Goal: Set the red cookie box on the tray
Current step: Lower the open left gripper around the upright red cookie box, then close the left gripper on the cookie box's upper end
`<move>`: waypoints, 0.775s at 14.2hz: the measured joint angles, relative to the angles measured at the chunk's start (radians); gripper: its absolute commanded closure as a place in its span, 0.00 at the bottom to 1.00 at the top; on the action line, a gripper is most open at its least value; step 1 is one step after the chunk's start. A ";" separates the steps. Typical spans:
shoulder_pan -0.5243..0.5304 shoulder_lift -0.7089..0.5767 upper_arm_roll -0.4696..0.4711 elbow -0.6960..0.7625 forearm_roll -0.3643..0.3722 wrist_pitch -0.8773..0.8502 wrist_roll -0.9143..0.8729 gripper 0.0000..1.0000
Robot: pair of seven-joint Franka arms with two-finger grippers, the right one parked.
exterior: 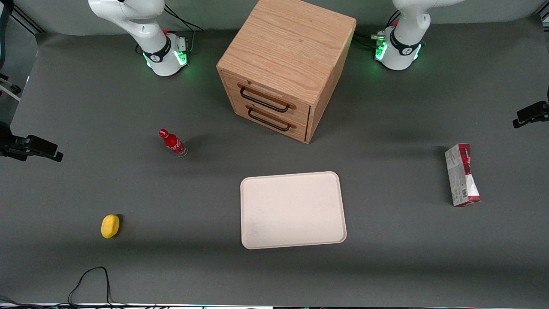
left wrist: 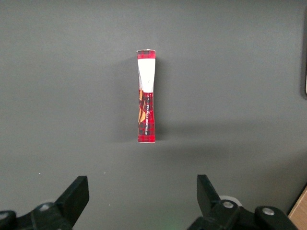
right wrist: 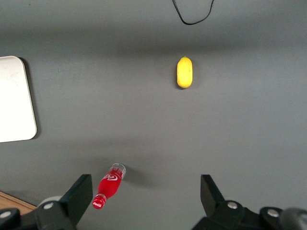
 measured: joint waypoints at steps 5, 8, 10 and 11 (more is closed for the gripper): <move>-0.008 0.012 -0.010 -0.199 0.000 0.239 0.000 0.00; -0.008 0.057 -0.010 -0.318 0.000 0.398 0.020 0.00; -0.008 0.107 -0.010 -0.340 0.000 0.458 0.041 0.00; -0.007 0.131 -0.010 -0.343 0.000 0.478 0.045 0.00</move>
